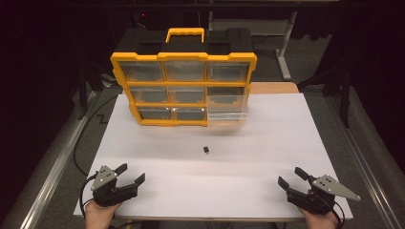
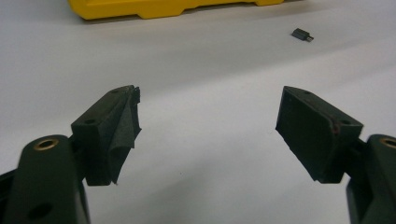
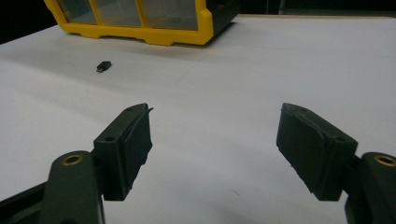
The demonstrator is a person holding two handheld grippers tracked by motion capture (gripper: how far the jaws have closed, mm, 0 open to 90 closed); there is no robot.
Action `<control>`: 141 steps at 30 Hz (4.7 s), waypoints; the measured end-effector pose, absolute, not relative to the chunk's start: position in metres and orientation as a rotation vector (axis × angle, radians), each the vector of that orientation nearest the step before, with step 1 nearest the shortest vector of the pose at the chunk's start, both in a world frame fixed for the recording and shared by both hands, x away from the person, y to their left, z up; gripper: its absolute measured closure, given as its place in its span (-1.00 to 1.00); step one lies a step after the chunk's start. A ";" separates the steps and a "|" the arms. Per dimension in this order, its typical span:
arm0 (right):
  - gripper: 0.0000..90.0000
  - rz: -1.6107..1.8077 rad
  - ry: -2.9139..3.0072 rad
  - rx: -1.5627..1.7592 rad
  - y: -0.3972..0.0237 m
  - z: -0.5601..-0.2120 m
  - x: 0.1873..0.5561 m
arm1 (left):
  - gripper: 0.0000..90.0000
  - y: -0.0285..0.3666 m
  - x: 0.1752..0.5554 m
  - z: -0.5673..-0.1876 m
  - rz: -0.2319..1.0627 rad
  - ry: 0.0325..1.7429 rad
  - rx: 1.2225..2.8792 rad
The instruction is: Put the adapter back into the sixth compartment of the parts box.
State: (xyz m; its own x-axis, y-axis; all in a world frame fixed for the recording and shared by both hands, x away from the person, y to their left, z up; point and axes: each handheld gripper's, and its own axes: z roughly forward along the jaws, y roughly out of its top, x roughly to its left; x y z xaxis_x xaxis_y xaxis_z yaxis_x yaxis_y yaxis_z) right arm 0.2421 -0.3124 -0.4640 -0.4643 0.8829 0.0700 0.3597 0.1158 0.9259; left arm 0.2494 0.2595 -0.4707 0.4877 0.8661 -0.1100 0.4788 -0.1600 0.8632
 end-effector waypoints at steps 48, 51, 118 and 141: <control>-0.38 1.403 2.035 1.110 -0.244 -0.461 0.287 | -0.51 0.257 0.249 -0.471 0.530 1.128 1.809; -0.39 1.395 2.048 1.105 -0.241 -0.462 0.290 | -0.51 0.257 0.249 -0.472 0.532 1.128 1.809; -0.02 0.977 2.503 0.962 -0.097 -0.438 0.371 | -0.54 0.257 0.251 -0.472 0.499 1.104 1.821; 0.21 0.753 2.589 0.968 -0.060 -0.444 0.399 | -0.53 0.256 0.251 -0.471 0.491 1.094 1.831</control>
State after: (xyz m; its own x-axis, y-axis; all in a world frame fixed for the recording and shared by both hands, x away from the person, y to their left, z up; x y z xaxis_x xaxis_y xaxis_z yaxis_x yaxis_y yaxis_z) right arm 0.3989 -0.0600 -0.4441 -0.7382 0.6707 -0.0723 0.5272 0.6404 0.5585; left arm 0.2505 0.2562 -0.4707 0.5258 0.8433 -0.1112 0.4780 -0.1847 0.8587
